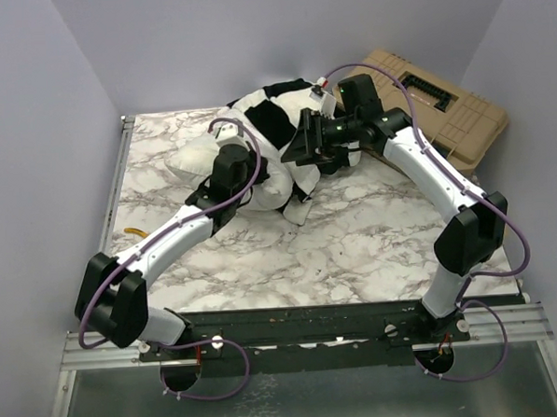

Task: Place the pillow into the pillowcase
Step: Stuff the pillow into the pillowcase.

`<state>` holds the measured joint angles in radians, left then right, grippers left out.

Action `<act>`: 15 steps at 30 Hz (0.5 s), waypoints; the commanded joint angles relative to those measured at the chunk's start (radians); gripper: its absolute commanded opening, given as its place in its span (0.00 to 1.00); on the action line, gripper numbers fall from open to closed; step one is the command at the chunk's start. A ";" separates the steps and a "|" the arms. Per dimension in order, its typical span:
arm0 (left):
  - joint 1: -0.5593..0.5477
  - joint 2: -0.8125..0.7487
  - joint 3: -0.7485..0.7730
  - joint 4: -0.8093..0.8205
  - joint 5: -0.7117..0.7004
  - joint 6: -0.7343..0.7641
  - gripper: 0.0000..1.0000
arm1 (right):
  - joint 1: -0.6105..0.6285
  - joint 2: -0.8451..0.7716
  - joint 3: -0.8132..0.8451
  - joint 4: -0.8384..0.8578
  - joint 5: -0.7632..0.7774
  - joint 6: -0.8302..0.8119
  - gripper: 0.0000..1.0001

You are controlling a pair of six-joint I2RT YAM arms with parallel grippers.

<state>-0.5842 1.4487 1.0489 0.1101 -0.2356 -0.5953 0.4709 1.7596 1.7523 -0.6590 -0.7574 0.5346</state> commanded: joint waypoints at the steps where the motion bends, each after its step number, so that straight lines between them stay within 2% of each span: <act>1: 0.020 -0.122 -0.133 -0.038 -0.115 0.025 0.00 | -0.014 0.009 0.012 -0.072 0.187 -0.073 0.73; 3: 0.021 -0.149 -0.169 -0.039 -0.112 0.019 0.00 | -0.012 0.030 -0.013 -0.087 0.245 -0.108 0.76; 5: 0.023 -0.170 -0.190 -0.040 -0.103 0.014 0.00 | -0.007 0.050 -0.055 -0.083 0.316 -0.142 0.86; 6: 0.023 -0.177 -0.197 -0.041 -0.100 0.009 0.00 | 0.002 0.057 -0.081 -0.070 0.365 -0.158 0.87; 9: 0.023 -0.190 -0.201 -0.051 -0.090 0.006 0.00 | 0.042 0.100 -0.114 -0.036 0.449 -0.204 0.89; 15: 0.024 -0.189 -0.189 -0.077 -0.079 0.009 0.00 | 0.133 0.199 -0.125 -0.008 0.735 -0.226 0.90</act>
<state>-0.5640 1.2789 0.8536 0.0196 -0.3027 -0.5938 0.5606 1.9167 1.6520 -0.6945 -0.2764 0.3492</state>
